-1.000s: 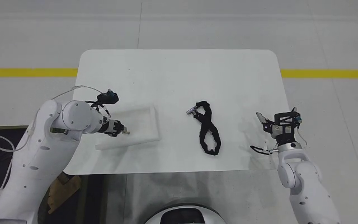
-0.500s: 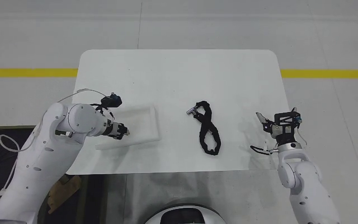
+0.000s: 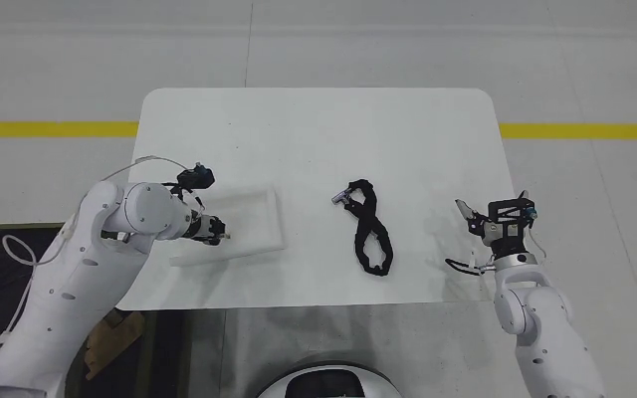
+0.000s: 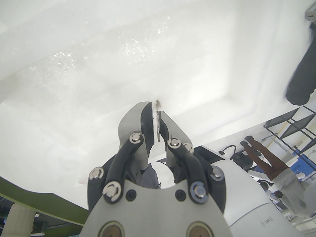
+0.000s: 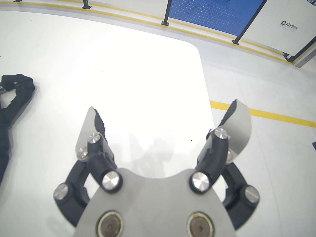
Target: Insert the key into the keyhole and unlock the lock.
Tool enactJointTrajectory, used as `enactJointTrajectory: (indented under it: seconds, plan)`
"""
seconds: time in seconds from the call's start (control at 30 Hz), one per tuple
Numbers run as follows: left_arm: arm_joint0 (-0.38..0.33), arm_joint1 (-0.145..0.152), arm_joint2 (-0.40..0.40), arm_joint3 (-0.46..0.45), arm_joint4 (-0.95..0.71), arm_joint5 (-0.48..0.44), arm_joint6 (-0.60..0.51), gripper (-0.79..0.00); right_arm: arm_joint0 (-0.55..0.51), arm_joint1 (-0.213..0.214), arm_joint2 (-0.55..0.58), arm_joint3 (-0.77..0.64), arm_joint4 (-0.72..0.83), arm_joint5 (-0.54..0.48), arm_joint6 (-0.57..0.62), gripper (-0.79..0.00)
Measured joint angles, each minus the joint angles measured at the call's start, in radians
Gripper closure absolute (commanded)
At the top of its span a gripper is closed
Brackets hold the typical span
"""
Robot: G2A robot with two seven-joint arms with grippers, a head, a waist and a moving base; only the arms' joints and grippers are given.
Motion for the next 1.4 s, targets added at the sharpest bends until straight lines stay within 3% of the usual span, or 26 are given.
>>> enactJointTrajectory:
  seconds: [0.43,0.6,0.77,0.93,1.03,1.13,1.23,1.4]
  plan:
    - [-0.043,0.035,-0.007,-0.013,0.021,-0.029,-0.029,0.000,0.000,0.000,0.000,0.000,0.000,0.000,0.000,-0.785]
    - [-0.092,0.052,0.013,0.044,-0.004,-0.064,-0.065,0.000,0.000,0.000,0.000,0.000,0.000,0.000,0.000,-0.785]
    - [-0.170,0.062,0.046,0.098,-0.115,-0.026,-0.027,0.000,0.000,0.000,0.000,0.000,0.000,0.000,0.000,-0.785]
    - [-0.159,0.085,-0.049,0.087,-0.399,0.011,0.011,0.000,0.000,0.000,0.000,0.000,0.000,0.000,0.000,-0.785]
    - [-0.124,0.086,-0.118,0.158,-0.600,-0.073,-0.005,0.000,0.000,0.000,0.000,0.000,0.000,0.000,0.000,-0.785]
    - [-0.092,0.071,-0.148,0.294,-0.824,-0.226,0.029,0.000,0.000,0.000,0.000,0.000,0.000,0.000,0.000,-0.785]
    - [-0.087,0.053,-0.129,0.416,-0.988,-0.354,0.061,0.000,0.000,0.000,0.000,0.000,0.000,0.000,0.000,-0.785]
    - [-0.101,0.026,-0.076,0.547,-1.099,-0.485,0.098,0.000,0.000,0.000,0.000,0.000,0.000,0.000,0.000,-0.785]
